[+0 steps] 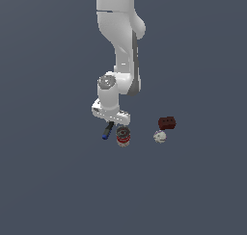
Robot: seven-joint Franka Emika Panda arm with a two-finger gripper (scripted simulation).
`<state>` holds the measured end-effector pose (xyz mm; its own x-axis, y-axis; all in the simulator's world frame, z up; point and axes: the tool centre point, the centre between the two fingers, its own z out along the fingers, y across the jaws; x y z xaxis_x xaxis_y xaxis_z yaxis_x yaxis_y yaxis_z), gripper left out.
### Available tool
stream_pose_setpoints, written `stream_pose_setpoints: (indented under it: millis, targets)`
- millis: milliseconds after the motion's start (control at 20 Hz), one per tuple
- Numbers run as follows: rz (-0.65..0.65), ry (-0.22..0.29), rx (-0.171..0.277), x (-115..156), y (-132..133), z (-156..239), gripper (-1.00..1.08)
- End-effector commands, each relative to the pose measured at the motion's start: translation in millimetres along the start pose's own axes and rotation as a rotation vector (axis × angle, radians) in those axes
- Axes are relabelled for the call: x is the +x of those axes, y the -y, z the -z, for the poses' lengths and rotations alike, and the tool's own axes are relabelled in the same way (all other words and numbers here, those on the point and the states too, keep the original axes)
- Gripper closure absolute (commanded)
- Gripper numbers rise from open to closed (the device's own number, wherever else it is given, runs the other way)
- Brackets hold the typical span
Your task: Pick up a designated object from a clutter of objects.
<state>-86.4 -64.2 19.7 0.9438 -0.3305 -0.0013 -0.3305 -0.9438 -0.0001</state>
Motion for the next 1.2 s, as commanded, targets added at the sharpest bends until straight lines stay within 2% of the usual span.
stream_pose_setpoints:
  millis: [0,500,1150]
  targets:
    - [0.0,-0.001,0.0,-1,2,4,1.08]
    - [0.0,-0.001,0.001,-21,23,43,1.08]
    - [0.0,-0.003,-0.003,-63,69,133,1.08]
